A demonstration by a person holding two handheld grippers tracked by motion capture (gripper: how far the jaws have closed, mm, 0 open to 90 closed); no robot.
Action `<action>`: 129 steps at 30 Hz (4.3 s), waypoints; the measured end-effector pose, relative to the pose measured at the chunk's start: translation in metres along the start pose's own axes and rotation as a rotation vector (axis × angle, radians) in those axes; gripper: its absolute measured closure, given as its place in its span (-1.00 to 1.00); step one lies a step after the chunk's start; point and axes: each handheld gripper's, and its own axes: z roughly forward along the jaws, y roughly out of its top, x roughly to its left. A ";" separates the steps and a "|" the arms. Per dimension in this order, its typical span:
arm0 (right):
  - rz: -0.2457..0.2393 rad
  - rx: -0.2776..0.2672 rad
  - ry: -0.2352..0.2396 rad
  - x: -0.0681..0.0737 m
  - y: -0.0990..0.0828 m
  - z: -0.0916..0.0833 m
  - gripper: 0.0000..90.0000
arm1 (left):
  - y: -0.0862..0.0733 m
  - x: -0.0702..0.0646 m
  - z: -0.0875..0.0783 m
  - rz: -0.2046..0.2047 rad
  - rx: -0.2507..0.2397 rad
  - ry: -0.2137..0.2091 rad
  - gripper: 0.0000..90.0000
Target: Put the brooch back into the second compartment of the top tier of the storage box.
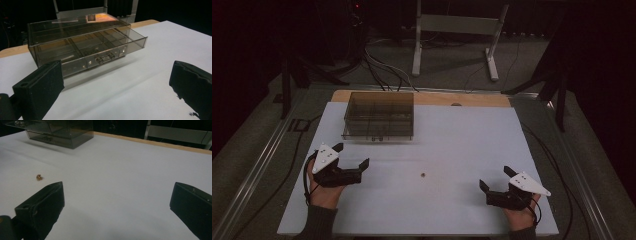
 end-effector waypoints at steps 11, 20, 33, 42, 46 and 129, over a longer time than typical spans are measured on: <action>-0.001 -0.001 -0.003 0.000 0.000 0.000 -1.00 | 0.004 -0.005 0.011 -0.001 0.027 -0.023 -1.00; 0.000 -0.002 -0.002 -0.001 0.000 0.000 -1.00 | 0.007 -0.011 0.023 0.000 0.047 -0.040 -1.00; -0.002 0.000 0.001 0.000 0.000 0.000 -1.00 | 0.005 -0.027 0.043 0.016 0.086 -0.082 -1.00; -0.001 -0.001 0.002 0.000 0.000 0.000 -1.00 | 0.006 -0.035 0.056 0.014 0.105 -0.099 -1.00; 0.001 0.002 0.002 0.000 0.000 0.000 -1.00 | 0.006 -0.040 0.064 0.021 0.120 -0.111 -1.00; -0.004 0.001 -0.003 -0.001 0.000 0.000 -1.00 | -0.016 -0.126 0.154 0.169 0.459 -0.198 -0.20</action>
